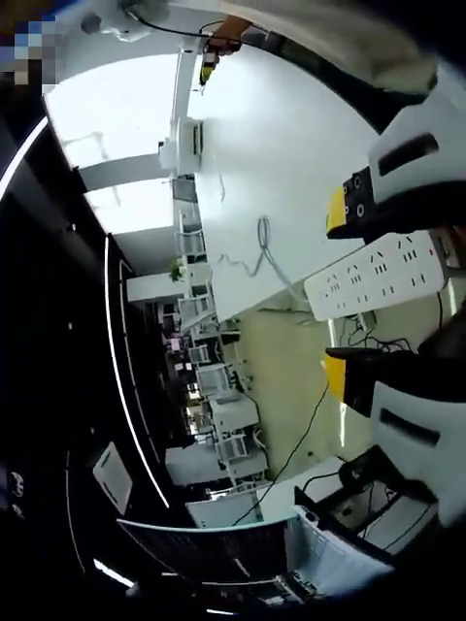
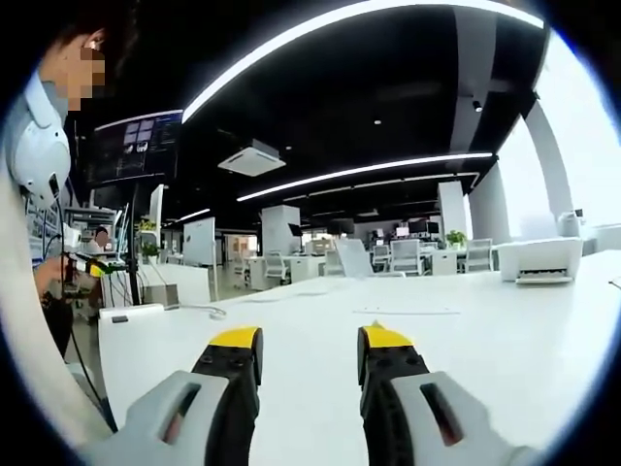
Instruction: Pick up the power strip scattered on the table, fix it on the side mounting bracket of the table, and press the switch
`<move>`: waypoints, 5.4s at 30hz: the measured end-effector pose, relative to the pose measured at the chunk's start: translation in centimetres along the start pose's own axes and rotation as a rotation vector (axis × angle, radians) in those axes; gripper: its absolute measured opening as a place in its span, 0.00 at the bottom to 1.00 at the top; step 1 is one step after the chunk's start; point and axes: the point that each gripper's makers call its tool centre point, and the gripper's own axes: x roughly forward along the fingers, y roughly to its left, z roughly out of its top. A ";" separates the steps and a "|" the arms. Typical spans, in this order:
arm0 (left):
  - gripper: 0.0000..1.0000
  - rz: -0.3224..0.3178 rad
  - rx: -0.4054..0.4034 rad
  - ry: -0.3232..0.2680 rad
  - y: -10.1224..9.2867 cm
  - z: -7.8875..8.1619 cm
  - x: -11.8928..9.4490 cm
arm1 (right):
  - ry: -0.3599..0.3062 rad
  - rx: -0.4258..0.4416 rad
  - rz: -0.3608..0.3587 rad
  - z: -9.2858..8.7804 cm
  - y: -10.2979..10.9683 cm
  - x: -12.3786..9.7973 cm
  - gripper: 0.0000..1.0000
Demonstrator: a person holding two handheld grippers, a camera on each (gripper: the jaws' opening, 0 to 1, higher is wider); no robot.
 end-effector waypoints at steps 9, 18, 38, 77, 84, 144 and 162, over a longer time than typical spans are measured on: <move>0.49 -0.055 0.062 0.060 0.0 -0.1 0.2 | -0.002 0.000 -0.005 0.0 -0.2 -0.2 0.35; 0.51 -0.121 0.104 0.136 -0.5 -1.0 0.4 | 0.002 0.000 -0.005 -0.1 -0.2 -0.2 0.35; 0.49 -0.294 0.154 0.362 -1.5 -3.9 1.2 | 0.007 -0.009 -0.012 0.1 -0.4 -0.6 0.34; 0.51 -0.485 0.244 0.659 -2.6 -9.5 3.3 | 0.010 -0.006 -0.058 0.7 -1.8 -1.9 0.33; 0.50 -0.495 0.265 0.665 -2.5 -9.5 3.7 | 0.009 -0.002 -0.064 0.7 -1.7 -2.0 0.33; 0.45 -0.650 0.283 0.807 -3.3 -10.8 4.2 | 0.016 0.022 -0.074 0.1 -1.5 -1.3 0.29; 0.46 -0.667 0.298 0.842 -3.4 -10.9 4.3 | 0.021 0.020 -0.066 0.1 -0.9 -0.9 0.29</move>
